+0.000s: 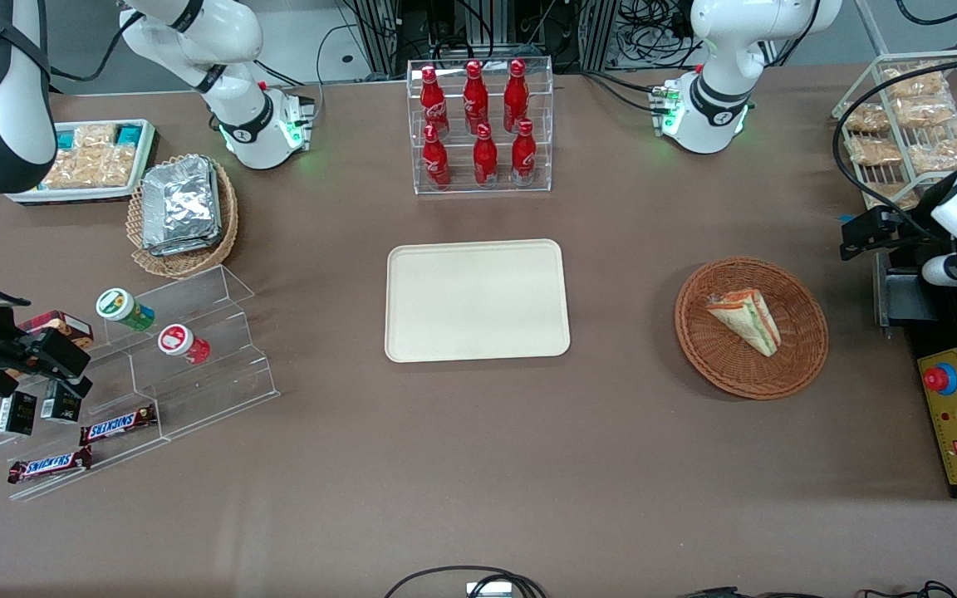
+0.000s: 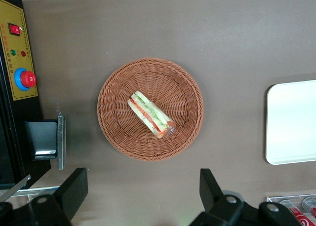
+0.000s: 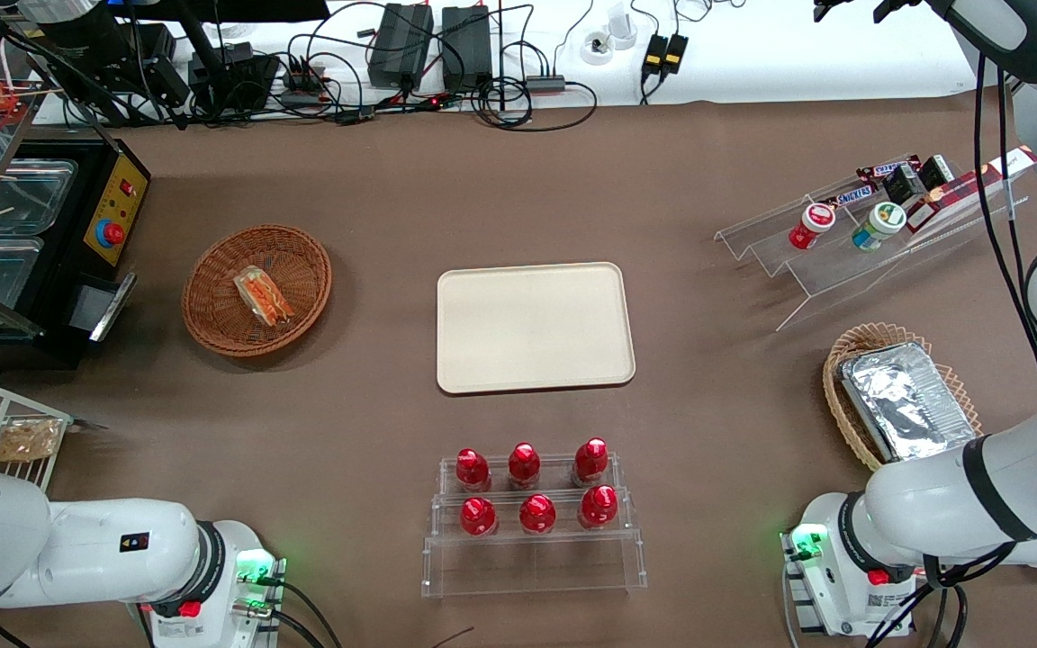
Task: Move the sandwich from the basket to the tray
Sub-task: 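Move the left gripper over the wrapped sandwich in the wicker basket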
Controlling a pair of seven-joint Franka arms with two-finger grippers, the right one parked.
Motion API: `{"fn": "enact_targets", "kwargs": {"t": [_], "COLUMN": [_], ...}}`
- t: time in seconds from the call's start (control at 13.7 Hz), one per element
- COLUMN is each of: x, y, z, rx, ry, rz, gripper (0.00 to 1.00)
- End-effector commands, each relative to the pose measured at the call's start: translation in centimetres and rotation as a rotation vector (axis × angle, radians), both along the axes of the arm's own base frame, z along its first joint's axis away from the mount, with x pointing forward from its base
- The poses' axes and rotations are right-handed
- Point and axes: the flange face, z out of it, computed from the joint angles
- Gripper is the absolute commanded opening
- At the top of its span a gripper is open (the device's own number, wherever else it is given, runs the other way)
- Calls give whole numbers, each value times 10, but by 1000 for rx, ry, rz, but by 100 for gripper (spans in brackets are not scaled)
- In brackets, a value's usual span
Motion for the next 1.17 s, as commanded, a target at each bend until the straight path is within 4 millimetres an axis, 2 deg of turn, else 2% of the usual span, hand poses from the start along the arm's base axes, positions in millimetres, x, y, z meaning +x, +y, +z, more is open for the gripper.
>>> {"fn": "enact_targets", "kwargs": {"t": [0.0,0.29,0.44,0.59,0.66,0.8,1.1], "x": [-2,3,7,10,8,-4,-34], "y": [1,3,4,4,5,3,2], "z": [-2,-4,-18,-51,-76,-123,-196], "rx": [6,8,12,25,41,54,56], "ry": [6,-5,10,31,29,1,-39], "rz": [2,7,23,55,81,138,272], "gripper": [100,100,100,100,100,100,100]}}
